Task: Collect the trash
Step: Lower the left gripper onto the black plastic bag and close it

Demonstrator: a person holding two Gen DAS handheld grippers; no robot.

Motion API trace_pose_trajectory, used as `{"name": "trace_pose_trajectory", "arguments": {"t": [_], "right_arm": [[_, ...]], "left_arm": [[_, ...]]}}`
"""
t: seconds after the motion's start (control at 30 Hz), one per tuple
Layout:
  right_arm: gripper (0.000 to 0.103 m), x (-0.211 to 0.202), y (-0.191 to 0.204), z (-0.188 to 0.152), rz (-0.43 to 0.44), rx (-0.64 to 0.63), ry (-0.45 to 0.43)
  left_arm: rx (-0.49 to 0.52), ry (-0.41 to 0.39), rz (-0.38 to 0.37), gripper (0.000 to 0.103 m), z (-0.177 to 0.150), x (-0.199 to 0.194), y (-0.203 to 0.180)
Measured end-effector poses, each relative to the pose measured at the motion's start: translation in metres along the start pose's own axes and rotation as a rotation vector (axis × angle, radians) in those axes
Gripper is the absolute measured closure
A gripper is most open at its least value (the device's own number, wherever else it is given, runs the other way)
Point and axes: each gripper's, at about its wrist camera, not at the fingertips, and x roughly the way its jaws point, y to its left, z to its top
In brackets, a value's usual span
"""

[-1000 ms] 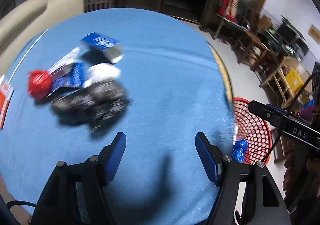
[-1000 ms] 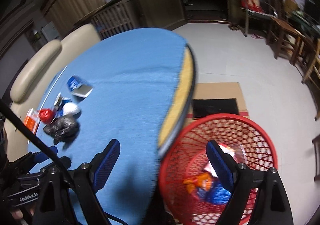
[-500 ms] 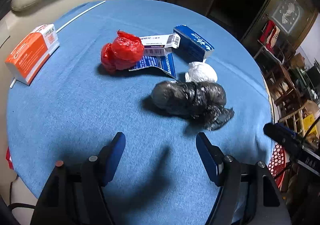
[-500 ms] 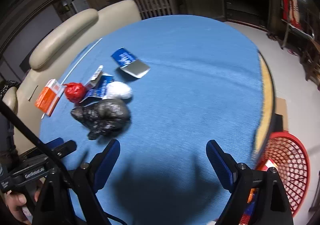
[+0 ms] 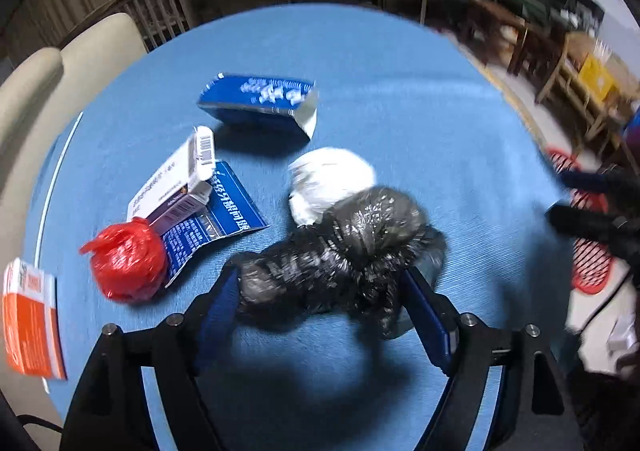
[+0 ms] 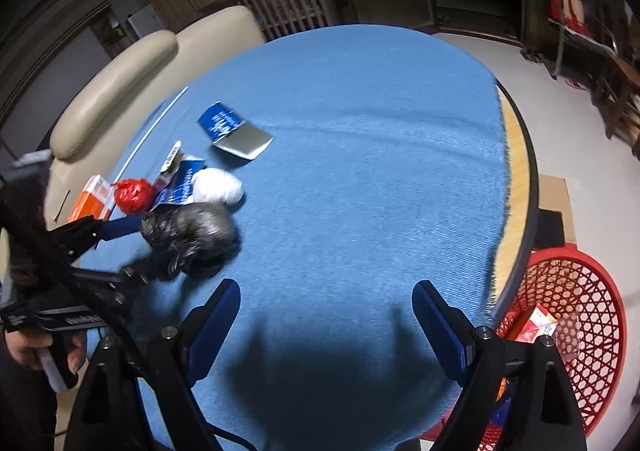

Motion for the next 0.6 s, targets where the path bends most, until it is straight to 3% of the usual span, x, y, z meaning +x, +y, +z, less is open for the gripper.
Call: {"name": "trace_pose_trajectory", "arguments": {"t": [0.1, 0.3, 0.6], "right_arm": [[0.013, 0.002, -0.006, 0.001, 0.008, 0.02, 0.002], [0.013, 0.009, -0.005, 0.008, 0.016, 0.016, 0.008], [0.013, 0.019, 0.004, 0.015, 0.026, 0.004, 0.007]], "left_arm": [[-0.021, 0.001, 0.013, 0.017, 0.003, 0.006, 0.003], [-0.11, -0.048, -0.052, 0.017, -0.002, 0.004, 0.021], [-0.115, -0.032, -0.026, 0.017, 0.002, 0.014, 0.029]]}}
